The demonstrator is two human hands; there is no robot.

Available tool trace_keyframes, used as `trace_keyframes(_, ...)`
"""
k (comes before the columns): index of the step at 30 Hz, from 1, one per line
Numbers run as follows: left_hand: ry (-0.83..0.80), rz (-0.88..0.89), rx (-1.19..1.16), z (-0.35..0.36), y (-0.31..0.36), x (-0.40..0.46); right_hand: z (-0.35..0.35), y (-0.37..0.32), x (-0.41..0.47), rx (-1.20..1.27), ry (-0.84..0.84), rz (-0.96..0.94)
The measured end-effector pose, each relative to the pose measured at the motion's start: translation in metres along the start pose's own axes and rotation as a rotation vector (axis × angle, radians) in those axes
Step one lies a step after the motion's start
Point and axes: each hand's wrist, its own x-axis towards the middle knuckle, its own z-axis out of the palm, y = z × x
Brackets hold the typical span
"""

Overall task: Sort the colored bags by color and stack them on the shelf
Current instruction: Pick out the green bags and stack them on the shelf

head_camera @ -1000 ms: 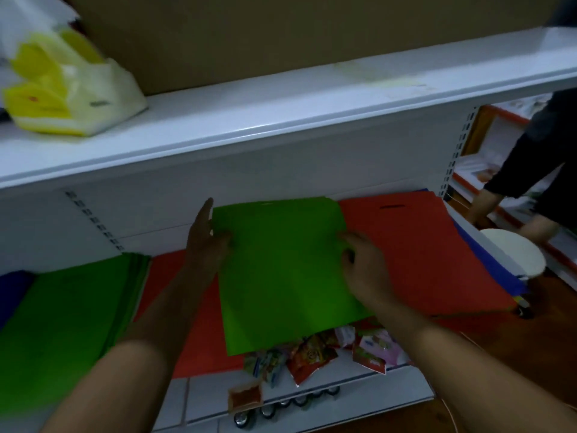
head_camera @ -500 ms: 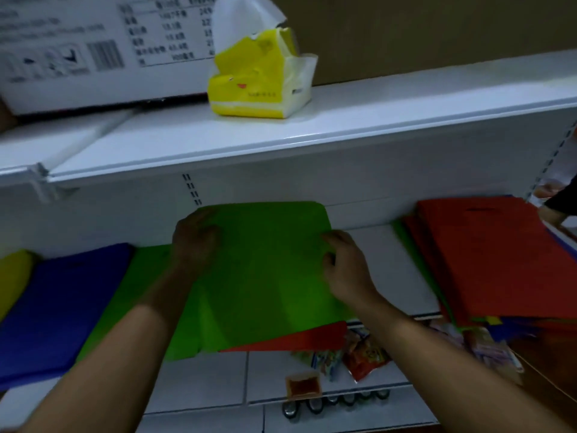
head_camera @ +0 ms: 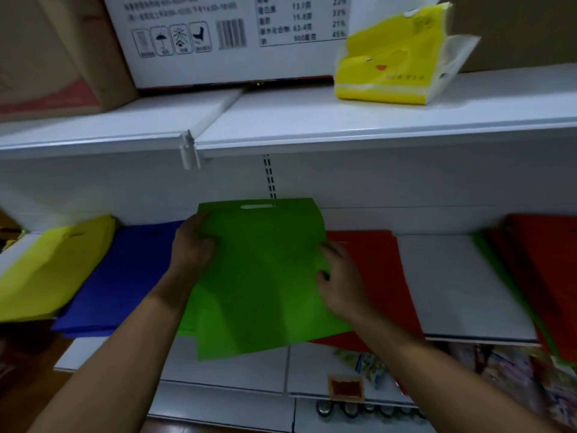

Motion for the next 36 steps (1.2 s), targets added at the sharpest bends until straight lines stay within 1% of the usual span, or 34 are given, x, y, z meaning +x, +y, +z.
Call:
trace_keyframes(3, -0.032, -0.032, 0.067, -0.011, -0.021, 0.033, 0.031, -0.011, 0.008, 0.026, -0.022, 0.063)
trace_keyframes(8, -0.094, -0.016, 0.143, -0.019, -0.052, 0.071, 0.077, -0.023, 0.022, -0.014, -0.078, 0.139)
trace_keyframes(12, -0.227, -0.106, 0.061, -0.021, -0.081, 0.089, 0.101, -0.026, 0.027, -0.038, -0.169, 0.215)
trace_keyframes(14, -0.267, -0.1, 0.065, -0.017, -0.09, 0.095, 0.111, -0.027, 0.029, -0.043, -0.184, 0.259)
trace_keyframes(16, -0.284, -0.103, 0.08, -0.013, -0.098, 0.099, 0.119, -0.026, 0.031, -0.064, -0.191, 0.288)
trace_keyframes(22, -0.338, -0.132, 0.071, -0.008, -0.124, 0.125, 0.137, -0.022, 0.038, -0.238, -0.246, 0.311)
trace_keyframes(23, -0.365, -0.128, 0.077, -0.006, -0.125, 0.128, 0.138, -0.021, 0.039, -0.259, -0.255, 0.313)
trace_keyframes(24, -0.388, -0.117, 0.137, -0.004, -0.126, 0.131, 0.138, -0.021, 0.039, -0.275, -0.264, 0.313)
trace_keyframes(26, -0.406, -0.059, 0.318, -0.001, -0.125, 0.133, 0.139, -0.02, 0.038, -0.292, -0.284, 0.312)
trace_keyframes(30, -0.313, -0.057, 0.267, 0.005, -0.119, 0.129, 0.133, -0.018, 0.037, -0.293, -0.29, 0.325)
trace_keyframes(36, -0.342, 0.025, 0.279, 0.028, -0.085, 0.113, 0.112, -0.019, 0.028, -0.251, -0.248, 0.315)
